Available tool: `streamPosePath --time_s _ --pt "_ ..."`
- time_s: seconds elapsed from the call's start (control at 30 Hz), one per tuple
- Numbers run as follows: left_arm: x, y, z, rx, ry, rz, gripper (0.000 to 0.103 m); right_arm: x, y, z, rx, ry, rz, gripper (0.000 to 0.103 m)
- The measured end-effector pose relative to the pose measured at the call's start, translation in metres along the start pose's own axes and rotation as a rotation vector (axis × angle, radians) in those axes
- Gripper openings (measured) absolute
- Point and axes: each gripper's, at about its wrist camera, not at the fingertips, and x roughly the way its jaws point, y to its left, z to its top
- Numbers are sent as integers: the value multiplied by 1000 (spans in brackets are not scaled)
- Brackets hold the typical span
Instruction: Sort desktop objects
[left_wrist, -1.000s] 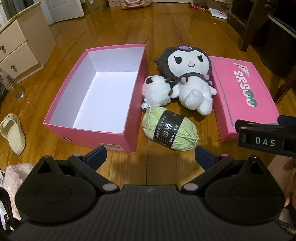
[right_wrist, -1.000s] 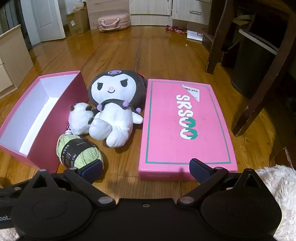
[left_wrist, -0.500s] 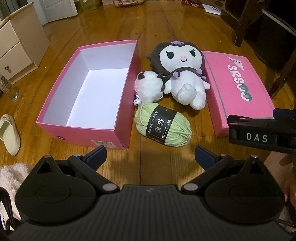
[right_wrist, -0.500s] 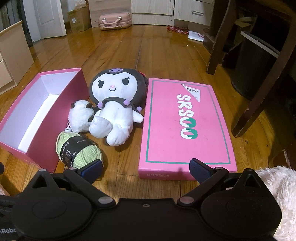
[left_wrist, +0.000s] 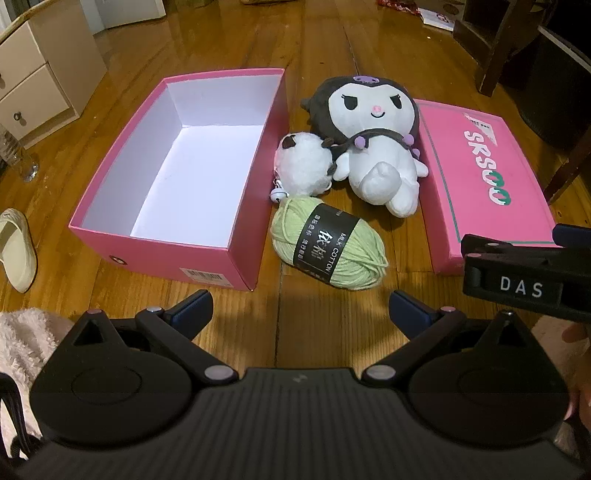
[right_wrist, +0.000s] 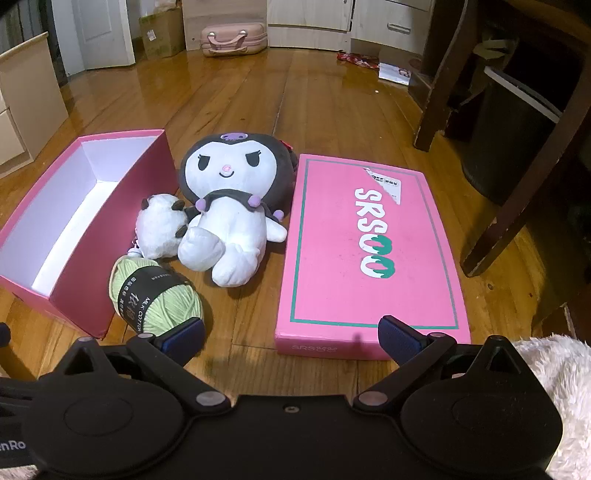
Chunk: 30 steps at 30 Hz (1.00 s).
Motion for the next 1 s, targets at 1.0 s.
streamPosePath --time_s 1.0 --pt "-20 67 33 -162 -139 -76 103 -34 6 11 -114 -177 304 102"
